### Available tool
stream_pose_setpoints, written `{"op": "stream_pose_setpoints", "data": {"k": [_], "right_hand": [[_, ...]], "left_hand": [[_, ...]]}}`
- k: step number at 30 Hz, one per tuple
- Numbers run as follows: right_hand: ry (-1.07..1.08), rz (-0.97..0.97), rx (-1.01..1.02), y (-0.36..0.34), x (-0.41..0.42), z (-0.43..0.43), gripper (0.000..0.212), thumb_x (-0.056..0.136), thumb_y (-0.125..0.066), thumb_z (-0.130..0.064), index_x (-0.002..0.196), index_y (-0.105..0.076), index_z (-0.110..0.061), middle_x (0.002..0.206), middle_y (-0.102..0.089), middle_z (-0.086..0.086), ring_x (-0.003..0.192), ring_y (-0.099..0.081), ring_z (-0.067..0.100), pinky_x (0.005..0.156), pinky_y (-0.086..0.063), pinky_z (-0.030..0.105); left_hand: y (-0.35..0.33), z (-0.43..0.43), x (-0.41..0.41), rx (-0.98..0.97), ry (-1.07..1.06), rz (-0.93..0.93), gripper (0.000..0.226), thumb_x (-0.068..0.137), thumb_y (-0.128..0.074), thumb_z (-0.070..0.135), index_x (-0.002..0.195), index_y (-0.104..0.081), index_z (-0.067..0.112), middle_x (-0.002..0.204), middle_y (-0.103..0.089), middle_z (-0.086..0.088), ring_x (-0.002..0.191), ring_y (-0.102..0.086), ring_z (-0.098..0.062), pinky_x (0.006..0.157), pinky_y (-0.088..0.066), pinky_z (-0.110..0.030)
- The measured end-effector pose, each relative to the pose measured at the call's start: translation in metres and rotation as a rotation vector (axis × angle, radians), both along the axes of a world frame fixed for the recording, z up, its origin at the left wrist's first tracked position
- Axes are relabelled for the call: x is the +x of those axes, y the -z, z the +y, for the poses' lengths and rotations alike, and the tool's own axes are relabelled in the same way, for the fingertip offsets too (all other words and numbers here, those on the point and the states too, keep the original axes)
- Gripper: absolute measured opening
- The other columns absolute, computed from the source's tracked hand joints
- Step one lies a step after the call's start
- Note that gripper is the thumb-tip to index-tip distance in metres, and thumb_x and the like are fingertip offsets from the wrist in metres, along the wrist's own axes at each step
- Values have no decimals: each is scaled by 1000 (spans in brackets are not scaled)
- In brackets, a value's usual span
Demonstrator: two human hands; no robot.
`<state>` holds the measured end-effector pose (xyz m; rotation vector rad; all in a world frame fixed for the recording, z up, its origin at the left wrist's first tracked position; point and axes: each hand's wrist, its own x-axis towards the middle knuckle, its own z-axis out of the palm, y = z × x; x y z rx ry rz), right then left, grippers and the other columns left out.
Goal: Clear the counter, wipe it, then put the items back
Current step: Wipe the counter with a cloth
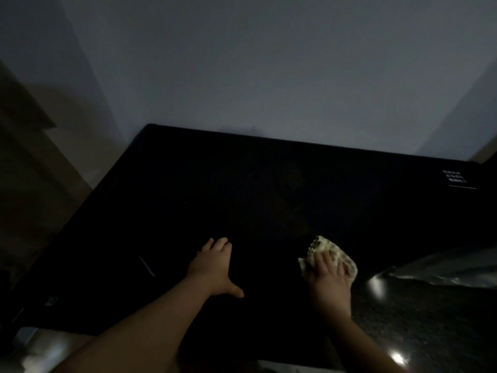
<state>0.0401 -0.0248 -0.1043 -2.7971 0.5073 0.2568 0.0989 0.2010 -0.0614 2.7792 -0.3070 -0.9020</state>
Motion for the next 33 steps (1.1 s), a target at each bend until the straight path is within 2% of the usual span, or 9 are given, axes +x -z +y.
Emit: {"op": "stream_pose_setpoints", "data": {"k": [5,8,15,19,22,24,29,31,33], "right_hand": [[-471,-45,116,-2,0,56,97,67,9,-76,148,-19,-31,146,-2,-18,139,1,6,115,-1,24],[-404,-151,11,-2,16,17,66,90,-16,-67,130,-55,-31,139,-48,-7,130,-47,17,108,-34,28],[143,-41,40,-2,70,-24,57,97,-36,-40,150,-20,-24,159,-11,2,146,-8,30,119,-4,41],[-312,-104,65,4,78,55,85,74,-4,-62,150,-19,-25,159,-9,-1,147,-6,21,118,5,37],[-639,-176,55,6,74,62,58,92,-30,-53,144,-36,-28,152,-23,-9,142,-20,14,117,-12,31],[-589,-233,48,12,82,26,56,86,-42,-58,134,-50,-30,144,-46,-1,134,-43,20,111,-33,38],[9,-152,3,13,95,-29,54,97,-40,-45,147,-30,-27,157,-22,0,146,-13,24,119,-4,40],[-33,-181,33,8,92,13,56,95,-44,-42,147,-29,-26,157,-19,0,146,-13,22,119,-1,42],[-354,-276,4,11,77,68,53,90,-44,-41,141,-41,-27,149,-34,-5,138,-32,16,117,-13,39]], "left_hand": [[5,3,8,-1,28,-34,107,74,-73,51,152,-8,17,160,1,4,147,3,-21,120,-15,-39],[2,5,18,2,56,-7,108,74,-73,51,152,-6,18,160,3,6,147,4,-20,119,-16,-43],[-1,6,42,41,83,9,110,73,-72,54,152,-4,19,160,4,6,147,3,-20,117,-23,-45],[2,10,54,46,101,-22,110,72,-73,53,152,-5,21,160,4,8,147,3,-18,118,-22,-41],[4,14,61,29,95,-56,111,71,-74,54,152,-6,21,160,3,8,147,4,-17,118,-19,-38],[5,16,62,12,100,-34,111,70,-74,54,152,-6,20,160,3,7,147,4,-18,119,-18,-39],[4,18,63,-15,98,0,111,71,-75,51,152,-6,21,160,4,5,147,4,-18,119,-16,-41],[4,20,65,-12,110,6,110,72,-75,51,152,-6,21,160,3,6,147,4,-18,119,-16,-41],[5,22,65,6,127,-20,110,72,-74,52,152,-6,22,160,3,7,147,4,-17,119,-17,-39]]}}
